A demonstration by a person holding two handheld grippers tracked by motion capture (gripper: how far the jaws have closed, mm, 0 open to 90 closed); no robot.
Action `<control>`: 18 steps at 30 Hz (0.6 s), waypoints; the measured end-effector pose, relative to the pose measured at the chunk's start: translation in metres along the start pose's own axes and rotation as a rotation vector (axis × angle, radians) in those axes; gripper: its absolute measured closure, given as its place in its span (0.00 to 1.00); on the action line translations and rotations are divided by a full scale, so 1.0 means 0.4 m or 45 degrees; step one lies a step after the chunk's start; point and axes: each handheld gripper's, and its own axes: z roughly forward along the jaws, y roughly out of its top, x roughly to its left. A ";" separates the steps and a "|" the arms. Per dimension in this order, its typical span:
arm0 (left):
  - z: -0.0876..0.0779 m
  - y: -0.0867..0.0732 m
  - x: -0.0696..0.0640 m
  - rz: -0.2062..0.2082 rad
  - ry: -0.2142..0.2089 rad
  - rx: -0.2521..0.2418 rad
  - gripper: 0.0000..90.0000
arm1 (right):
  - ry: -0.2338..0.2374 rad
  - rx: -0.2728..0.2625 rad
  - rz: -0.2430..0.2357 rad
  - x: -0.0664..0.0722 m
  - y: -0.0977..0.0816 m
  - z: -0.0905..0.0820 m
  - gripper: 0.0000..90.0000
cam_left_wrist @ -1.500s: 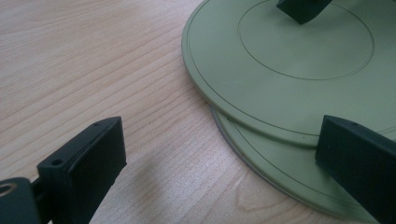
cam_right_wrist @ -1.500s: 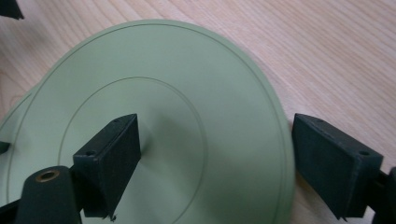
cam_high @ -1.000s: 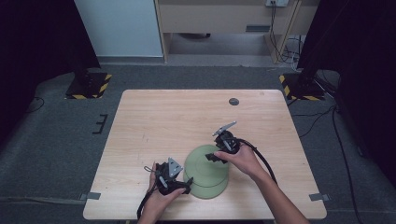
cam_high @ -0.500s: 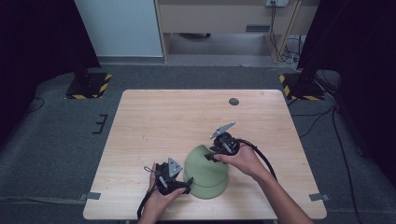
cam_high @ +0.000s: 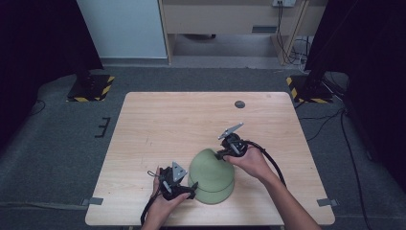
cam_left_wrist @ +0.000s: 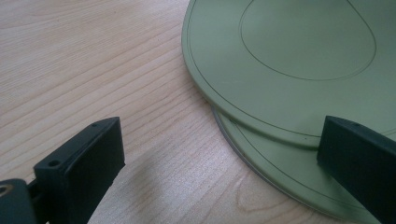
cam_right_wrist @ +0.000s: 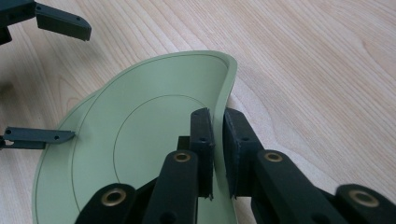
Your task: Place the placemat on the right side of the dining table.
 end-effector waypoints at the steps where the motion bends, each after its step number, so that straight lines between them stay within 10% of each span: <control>1: 0.000 0.000 0.000 0.001 0.000 0.000 0.00 | 0.002 -0.002 -0.001 -0.001 0.000 0.001 0.93; 18: 0.000 0.000 0.000 0.001 0.001 -0.001 0.00 | -0.038 0.040 -0.009 -0.017 -0.004 0.005 0.95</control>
